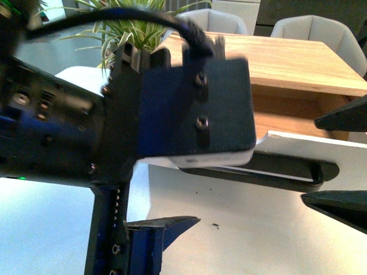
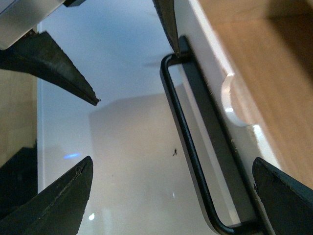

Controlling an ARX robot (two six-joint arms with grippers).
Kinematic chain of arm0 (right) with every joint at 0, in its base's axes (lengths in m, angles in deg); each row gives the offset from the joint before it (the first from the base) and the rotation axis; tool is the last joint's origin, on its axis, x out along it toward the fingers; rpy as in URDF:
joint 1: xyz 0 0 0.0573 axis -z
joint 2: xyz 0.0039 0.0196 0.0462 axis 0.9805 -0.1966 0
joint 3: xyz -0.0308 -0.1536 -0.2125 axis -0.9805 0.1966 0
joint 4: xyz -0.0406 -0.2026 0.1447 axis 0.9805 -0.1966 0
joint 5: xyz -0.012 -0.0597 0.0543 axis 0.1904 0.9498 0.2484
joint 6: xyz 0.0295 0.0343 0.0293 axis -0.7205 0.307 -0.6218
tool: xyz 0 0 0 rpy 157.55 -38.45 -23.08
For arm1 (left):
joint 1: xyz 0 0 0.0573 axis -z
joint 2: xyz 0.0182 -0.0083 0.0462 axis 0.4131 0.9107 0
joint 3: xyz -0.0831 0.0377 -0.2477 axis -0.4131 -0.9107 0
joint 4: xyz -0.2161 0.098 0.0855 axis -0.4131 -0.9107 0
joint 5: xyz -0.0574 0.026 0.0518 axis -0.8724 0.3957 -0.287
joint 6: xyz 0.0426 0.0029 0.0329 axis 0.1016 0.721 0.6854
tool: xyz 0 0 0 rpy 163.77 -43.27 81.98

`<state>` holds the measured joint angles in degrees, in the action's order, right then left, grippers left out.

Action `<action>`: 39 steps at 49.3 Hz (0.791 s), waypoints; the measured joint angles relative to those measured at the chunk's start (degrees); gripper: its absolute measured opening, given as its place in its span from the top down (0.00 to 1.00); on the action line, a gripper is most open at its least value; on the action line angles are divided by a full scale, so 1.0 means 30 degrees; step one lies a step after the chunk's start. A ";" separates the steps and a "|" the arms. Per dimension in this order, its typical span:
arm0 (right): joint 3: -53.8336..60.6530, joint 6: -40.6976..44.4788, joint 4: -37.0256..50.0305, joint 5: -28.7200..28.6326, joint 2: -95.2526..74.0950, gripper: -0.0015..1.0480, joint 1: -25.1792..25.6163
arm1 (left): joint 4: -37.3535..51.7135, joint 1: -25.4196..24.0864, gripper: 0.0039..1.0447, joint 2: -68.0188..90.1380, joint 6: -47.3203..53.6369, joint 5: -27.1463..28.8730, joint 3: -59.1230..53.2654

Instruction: Pull drawer

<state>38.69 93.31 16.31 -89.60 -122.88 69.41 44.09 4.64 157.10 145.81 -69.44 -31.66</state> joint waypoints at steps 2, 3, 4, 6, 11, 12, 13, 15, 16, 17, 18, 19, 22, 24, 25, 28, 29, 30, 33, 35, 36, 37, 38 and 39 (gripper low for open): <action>0.0692 -0.0750 0.0656 -0.0022 0.1195 0.09 0.0284 | 0.0947 -0.0022 0.07 -0.1217 -0.0976 0.0051 -0.0648; 0.0991 -0.1144 0.1064 0.0058 0.1668 0.09 0.0415 | 0.1421 -0.0058 0.07 -0.1698 -0.1428 0.0182 -0.0918; 0.1304 -0.1690 0.1552 0.0211 0.2135 0.09 0.0568 | 0.1916 -0.0102 0.07 -0.2164 -0.1894 0.0357 -0.1188; 0.1923 -0.2550 0.2645 0.0444 0.3067 0.09 0.0889 | 0.3009 -0.0277 0.07 -0.3067 -0.2936 0.0656 -0.1727; 0.3592 -0.5501 0.5486 0.1654 0.5639 0.09 0.1953 | 0.5872 -0.1275 0.07 -0.5552 -0.6346 0.1902 -0.3249; 0.3883 -0.5872 0.5887 0.1814 0.6098 0.09 0.2178 | 0.6317 -0.1508 0.07 -0.6033 -0.7038 0.2200 -0.3563; 0.4036 -0.6251 0.6069 0.1909 0.6331 0.09 0.2302 | 0.6535 -0.1625 0.07 -0.6288 -0.7395 0.2382 -0.3723; 0.4612 -0.7286 0.6790 0.2484 0.7235 0.09 0.2783 | 0.7147 -0.2091 0.07 -0.7300 -0.8772 0.2805 -0.4357; 0.5013 -0.7905 0.7176 0.2951 0.7890 0.09 0.3147 | 0.7395 -0.2448 0.07 -0.8094 -0.9632 0.3016 -0.4845; 0.5391 -0.8677 0.7344 0.3308 0.8575 0.09 0.3519 | 0.7519 -0.2805 0.07 -0.8896 -1.0819 0.3344 -0.5355; 0.5654 -0.9078 0.7395 0.3512 0.9027 0.09 0.3774 | 0.7555 -0.3045 0.07 -0.9449 -1.1497 0.3519 -0.5719; 0.6054 -0.9602 0.7417 0.3876 0.9719 0.09 0.4153 | 0.7541 -0.3453 0.07 -1.0280 -1.2349 0.3606 -0.6273; 0.6754 -1.0805 0.7257 0.4364 1.1111 0.09 0.4918 | 0.7184 -0.4415 0.07 -1.1912 -1.4302 0.4022 -0.7293; 0.7169 -1.1373 0.7082 0.4575 1.2036 0.09 0.5450 | 0.6703 -0.5231 0.07 -1.2990 -1.5715 0.4313 -0.7890; 0.7344 -1.1795 0.6958 0.4750 1.2502 0.09 0.5741 | 0.6441 -0.5676 0.07 -1.3522 -1.6145 0.4430 -0.8174; 0.7774 -1.2757 0.6521 0.5129 1.3857 0.09 0.6652 | 0.5610 -0.7074 0.07 -1.5045 -1.7660 0.4517 -0.9005; 0.7978 -1.3245 0.6186 0.5224 1.4542 0.09 0.7096 | 0.5071 -0.7781 0.07 -1.5766 -1.8491 0.4401 -0.9384; 0.8189 -1.3755 0.5836 0.5238 1.5205 0.09 0.7533 | 0.4466 -0.8524 0.07 -1.6509 -1.9205 0.4095 -0.9734; 0.8641 -1.4812 0.5719 0.5370 1.6378 0.09 0.8473 | 0.3818 -1.0003 0.07 -1.7792 -2.0538 0.3745 -1.0484; 0.8655 -1.5154 0.5719 0.5515 1.6524 0.09 0.8670 | 0.3796 -1.0265 0.07 -1.8003 -2.1063 0.3730 -1.0586; 0.8663 -1.5300 0.5719 0.5493 1.6560 0.09 0.8699 | 0.3796 -1.0309 0.07 -1.8061 -2.1245 0.3679 -1.0586; 0.8663 -1.5387 0.5719 0.5472 1.6575 0.09 0.8714 | 0.3796 -1.0316 0.07 -1.8076 -2.1311 0.3621 -1.0586; 0.8663 -1.5460 0.5719 0.5442 1.6575 0.09 0.8714 | 0.3796 -1.0324 0.07 -1.8076 -2.1420 0.3555 -1.0586; 0.8677 -1.5504 0.5719 0.5457 1.6575 0.09 0.8721 | 0.3796 -1.0324 0.07 -1.8076 -2.1507 0.3519 -1.0586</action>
<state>64.72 46.80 33.47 -73.23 -73.16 95.57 55.47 -26.33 102.87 81.29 -58.88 -63.42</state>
